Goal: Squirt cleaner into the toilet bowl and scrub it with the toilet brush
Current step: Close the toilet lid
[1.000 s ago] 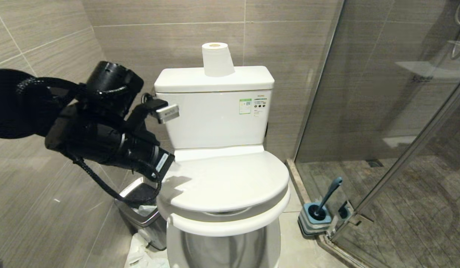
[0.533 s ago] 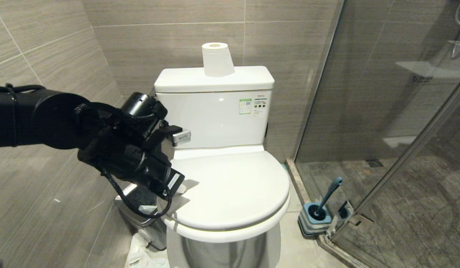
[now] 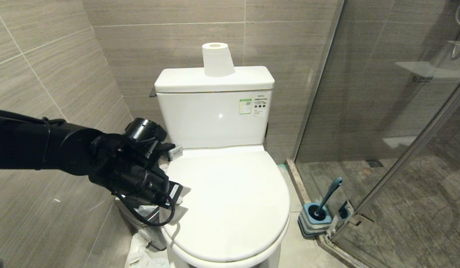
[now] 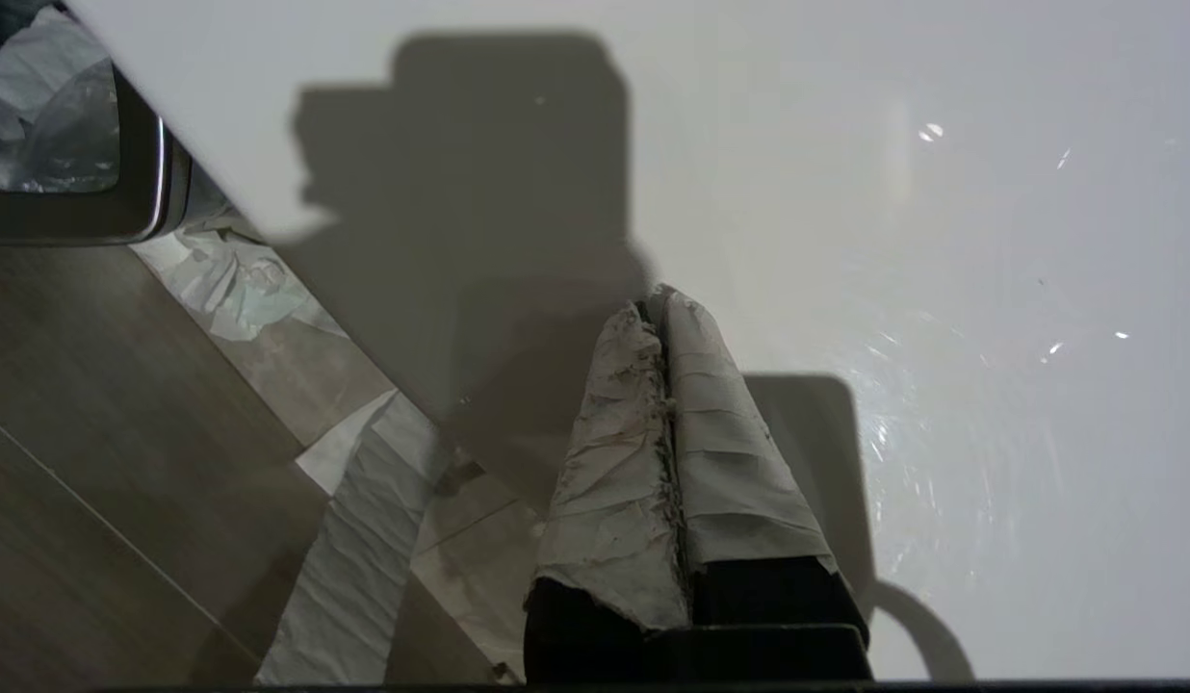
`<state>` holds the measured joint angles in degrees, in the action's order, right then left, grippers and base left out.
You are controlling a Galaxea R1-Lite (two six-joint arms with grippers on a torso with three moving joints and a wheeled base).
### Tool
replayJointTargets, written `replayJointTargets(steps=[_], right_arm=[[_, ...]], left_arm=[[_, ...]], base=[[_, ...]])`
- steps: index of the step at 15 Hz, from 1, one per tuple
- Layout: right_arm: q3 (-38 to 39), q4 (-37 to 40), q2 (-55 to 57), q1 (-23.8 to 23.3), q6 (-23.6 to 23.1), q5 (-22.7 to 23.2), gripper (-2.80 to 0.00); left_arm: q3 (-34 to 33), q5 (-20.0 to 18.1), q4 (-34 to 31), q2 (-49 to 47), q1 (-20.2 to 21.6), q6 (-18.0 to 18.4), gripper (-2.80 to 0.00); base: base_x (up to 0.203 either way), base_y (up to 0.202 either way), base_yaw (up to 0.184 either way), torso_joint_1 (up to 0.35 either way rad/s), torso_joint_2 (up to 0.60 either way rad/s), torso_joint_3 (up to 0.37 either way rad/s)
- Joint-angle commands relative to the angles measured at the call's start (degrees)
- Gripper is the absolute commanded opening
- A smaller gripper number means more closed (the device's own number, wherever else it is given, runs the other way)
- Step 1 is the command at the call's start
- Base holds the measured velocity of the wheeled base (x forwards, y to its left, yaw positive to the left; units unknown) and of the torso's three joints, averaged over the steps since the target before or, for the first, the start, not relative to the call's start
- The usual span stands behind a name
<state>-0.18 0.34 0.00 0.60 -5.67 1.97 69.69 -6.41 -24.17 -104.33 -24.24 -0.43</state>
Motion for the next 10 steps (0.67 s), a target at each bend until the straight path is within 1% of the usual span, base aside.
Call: replayJointTargets(steps=[1,4,6,8,10], right_arm=[[0.01,0.01,0.09,0.02,-0.04,0.05,-2.80],[0.01,0.01,0.09,0.02,-0.04,0.05,-2.80],[0.01,0.01,0.09,0.02,-0.04,0.05,-2.80],[0.01,0.01,0.09,0.02,-0.04,0.05,-2.80],[0.01,0.01,0.09,0.02,-0.04,0.05,-2.80]], left_arm=[[-1.76,-0.01,1.80,-0.43,0.82,-1.89,-2.80],[-7.23,0.99,8.27,-0.91,1.64,-4.71,-2.80],[-12.42,2.17,15.21,-1.01,1.83,-5.53,-2.80],[-17.07,4.12,22.83,-1.43,1.85,-6.13,-2.80],[-20.09,6.04,28.25,-2.67,1.79,-6.93,-2.80]], base=[[0.000,0.000,0.000,0.000,0.00,0.000],[0.000,0.000,0.000,0.000,0.00,0.000],[0.000,0.000,0.000,0.000,0.00,0.000],[0.000,0.000,0.000,0.000,0.00,0.000],[0.000,0.000,0.000,0.000,0.00,0.000]])
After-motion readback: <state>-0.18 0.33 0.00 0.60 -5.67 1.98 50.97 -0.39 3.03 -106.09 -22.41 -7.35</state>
